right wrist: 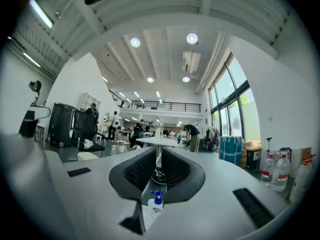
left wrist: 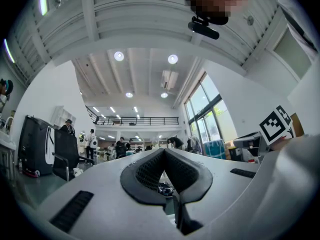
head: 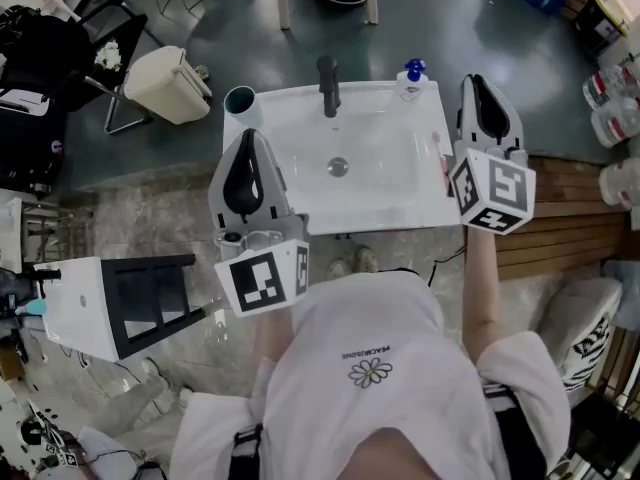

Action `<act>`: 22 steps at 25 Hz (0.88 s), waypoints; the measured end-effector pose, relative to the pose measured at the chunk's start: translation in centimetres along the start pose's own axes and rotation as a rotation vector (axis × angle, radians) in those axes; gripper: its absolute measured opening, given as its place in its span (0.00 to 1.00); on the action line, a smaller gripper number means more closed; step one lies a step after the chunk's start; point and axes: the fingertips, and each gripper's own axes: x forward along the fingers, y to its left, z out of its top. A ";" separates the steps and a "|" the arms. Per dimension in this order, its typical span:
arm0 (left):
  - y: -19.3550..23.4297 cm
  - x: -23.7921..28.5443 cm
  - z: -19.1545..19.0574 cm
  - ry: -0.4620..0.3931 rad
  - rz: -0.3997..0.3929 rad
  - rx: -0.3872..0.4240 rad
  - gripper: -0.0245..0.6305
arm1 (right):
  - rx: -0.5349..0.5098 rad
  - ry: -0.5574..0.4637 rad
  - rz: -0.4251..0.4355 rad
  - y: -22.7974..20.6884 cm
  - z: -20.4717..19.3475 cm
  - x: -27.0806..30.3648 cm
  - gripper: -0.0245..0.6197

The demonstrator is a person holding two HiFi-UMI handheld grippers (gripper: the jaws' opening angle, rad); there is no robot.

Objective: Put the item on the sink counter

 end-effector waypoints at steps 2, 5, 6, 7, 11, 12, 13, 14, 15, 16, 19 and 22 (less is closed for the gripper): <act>0.0 -0.1 0.3 -0.003 0.002 0.000 0.06 | -0.013 -0.070 0.007 1.2 1.8 -1.0 0.08; 0.3 -0.2 0.7 -0.009 0.006 0.001 0.06 | -0.042 -0.143 0.033 3.4 3.9 -2.2 0.06; 0.4 -0.2 0.8 -0.010 0.007 0.001 0.06 | -0.044 -0.159 0.046 4.3 4.4 -2.5 0.06; 0.4 -0.2 0.9 -0.012 0.009 0.001 0.06 | -0.039 -0.170 0.059 5.1 4.7 -2.8 0.06; 0.4 -0.1 1.0 -0.013 0.011 0.004 0.06 | 0.023 -0.190 0.107 7.7 4.9 -4.0 0.06; 0.3 -0.1 0.9 -0.011 0.011 0.005 0.06 | 0.036 -0.190 0.118 8.3 4.7 -4.3 0.06; 0.3 -0.1 0.9 -0.010 0.010 0.007 0.06 | 0.044 -0.189 0.129 8.9 4.6 -4.5 0.06; 0.3 -0.1 0.9 -0.011 0.010 0.010 0.06 | 0.046 -0.188 0.141 9.4 4.4 -4.7 0.06; 0.3 -0.1 0.9 -0.013 0.009 0.013 0.06 | 0.047 -0.187 0.152 10.0 4.3 -4.9 0.06; 0.3 -0.1 1.0 -0.016 0.008 0.012 0.06 | 0.049 -0.185 0.164 10.4 4.1 -5.0 0.06; 0.1 -0.1 0.9 -0.018 0.004 0.010 0.06 | 0.053 -0.152 0.191 11.5 3.2 -5.3 0.06; 0.0 0.0 0.9 -0.017 0.001 0.006 0.06 | 0.051 -0.136 0.205 11.9 2.9 -5.4 0.06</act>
